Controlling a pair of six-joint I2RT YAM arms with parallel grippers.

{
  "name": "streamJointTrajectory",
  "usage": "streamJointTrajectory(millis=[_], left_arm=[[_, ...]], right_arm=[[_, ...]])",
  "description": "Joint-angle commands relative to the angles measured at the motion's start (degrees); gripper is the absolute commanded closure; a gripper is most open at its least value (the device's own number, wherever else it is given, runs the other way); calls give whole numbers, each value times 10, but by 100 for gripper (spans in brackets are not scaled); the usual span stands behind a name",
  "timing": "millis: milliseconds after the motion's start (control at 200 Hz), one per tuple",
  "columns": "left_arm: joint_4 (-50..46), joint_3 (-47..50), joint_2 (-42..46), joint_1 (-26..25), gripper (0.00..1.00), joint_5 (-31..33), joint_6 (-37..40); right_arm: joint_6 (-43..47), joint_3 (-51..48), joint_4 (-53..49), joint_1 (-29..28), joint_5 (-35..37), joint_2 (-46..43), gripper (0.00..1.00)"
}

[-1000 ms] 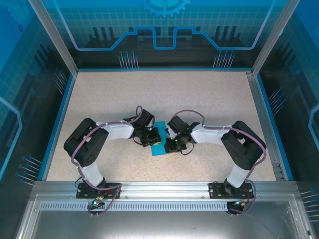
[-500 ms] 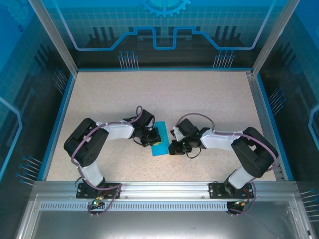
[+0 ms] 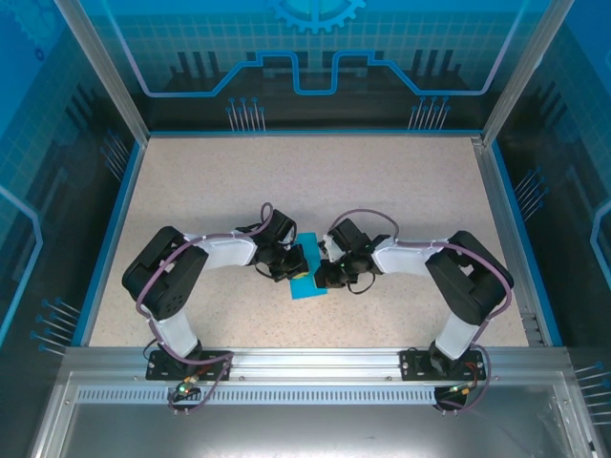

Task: Fold a paper plane with a square sheet of paper (pick it up from the middle)
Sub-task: Fold the triangle a second time at the center of the table.

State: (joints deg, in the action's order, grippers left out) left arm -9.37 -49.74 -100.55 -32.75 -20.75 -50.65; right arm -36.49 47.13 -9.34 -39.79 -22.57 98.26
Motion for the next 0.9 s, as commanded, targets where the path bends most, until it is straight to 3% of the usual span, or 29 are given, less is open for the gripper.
streamJointTrajectory(millis=[0,305,545,895], left_arm=[[-42,10,-4,-1,95,39,8],[-22,3,0,-2,94,32,13],[77,9,45,-6,88,-67,30],[95,33,43,-45,88,-65,6]], right_arm=[[16,-29,-30,14,3,-13,92],[29,-60,-56,27,16,-29,92],[21,-45,-62,26,16,-9,93],[5,-37,-79,21,34,2,93]])
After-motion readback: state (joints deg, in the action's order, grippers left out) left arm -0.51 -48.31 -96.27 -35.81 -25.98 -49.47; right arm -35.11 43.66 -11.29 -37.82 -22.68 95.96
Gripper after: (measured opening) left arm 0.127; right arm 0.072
